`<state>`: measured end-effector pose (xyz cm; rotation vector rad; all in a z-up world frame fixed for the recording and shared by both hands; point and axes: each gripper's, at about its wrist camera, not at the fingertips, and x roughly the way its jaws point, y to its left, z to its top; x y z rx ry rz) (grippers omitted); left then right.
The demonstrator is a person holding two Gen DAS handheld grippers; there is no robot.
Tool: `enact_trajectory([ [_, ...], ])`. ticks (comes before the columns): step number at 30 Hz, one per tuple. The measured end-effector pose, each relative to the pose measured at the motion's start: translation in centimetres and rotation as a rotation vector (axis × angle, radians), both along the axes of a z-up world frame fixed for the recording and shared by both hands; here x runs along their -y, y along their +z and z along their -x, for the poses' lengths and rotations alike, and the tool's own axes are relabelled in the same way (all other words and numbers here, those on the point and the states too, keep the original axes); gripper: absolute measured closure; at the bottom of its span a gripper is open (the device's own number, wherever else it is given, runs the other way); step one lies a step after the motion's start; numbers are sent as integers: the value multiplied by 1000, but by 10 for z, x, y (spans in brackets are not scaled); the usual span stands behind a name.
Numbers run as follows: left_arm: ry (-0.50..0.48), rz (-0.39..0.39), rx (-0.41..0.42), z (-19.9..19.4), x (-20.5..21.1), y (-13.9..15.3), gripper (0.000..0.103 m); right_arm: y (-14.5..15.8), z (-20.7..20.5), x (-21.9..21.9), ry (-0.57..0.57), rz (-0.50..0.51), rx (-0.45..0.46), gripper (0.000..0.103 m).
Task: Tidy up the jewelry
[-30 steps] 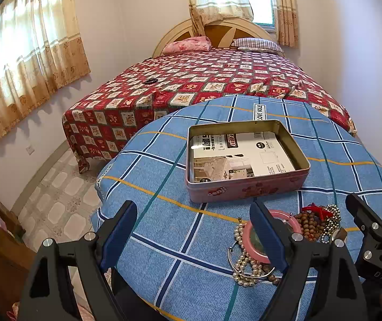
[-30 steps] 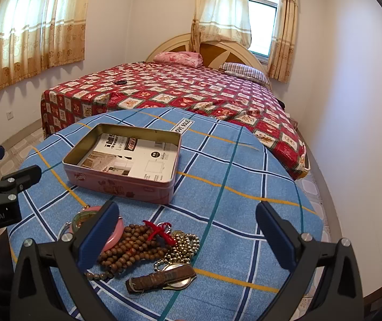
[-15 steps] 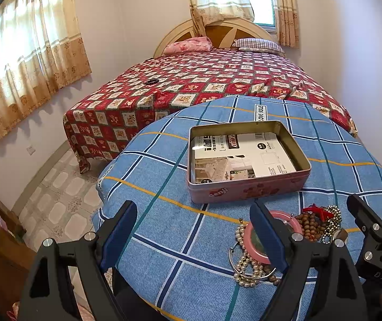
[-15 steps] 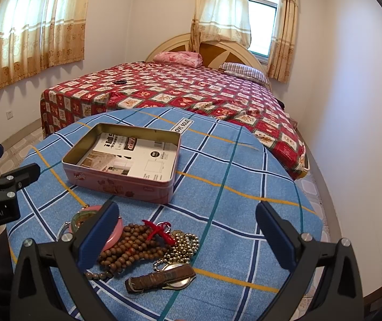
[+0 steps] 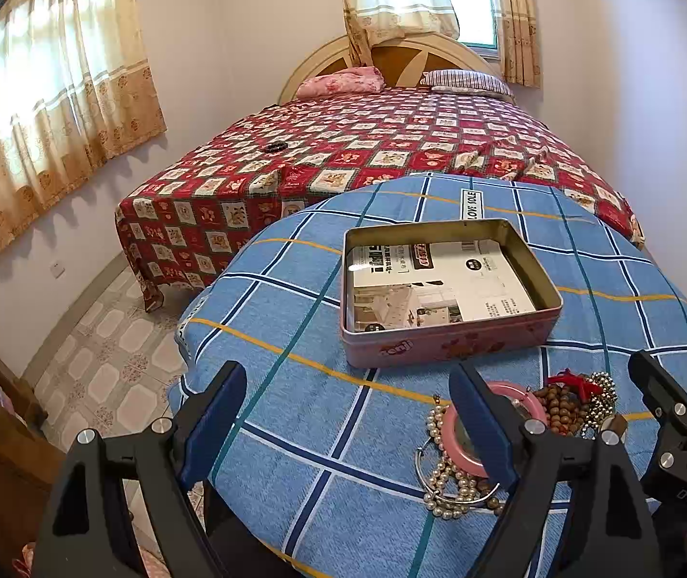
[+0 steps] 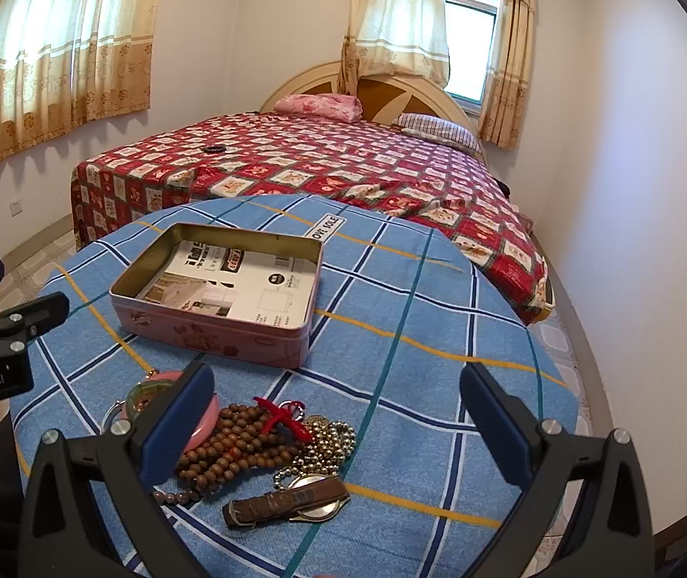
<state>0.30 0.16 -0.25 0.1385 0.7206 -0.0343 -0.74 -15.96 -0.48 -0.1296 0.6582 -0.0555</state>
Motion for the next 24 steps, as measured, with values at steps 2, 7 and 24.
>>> enact_trajectory([
  [2, -1, 1, -1, 0, 0, 0, 17, -1, 0, 0, 1, 1, -1, 0],
  [7, 3, -1, -5, -1, -3, 0, 17, 0, 0, 0, -1, 1, 1, 0],
  [24, 4, 0, -4, -2, -6, 0, 17, 0, 0, 1, -1, 2, -1, 0],
])
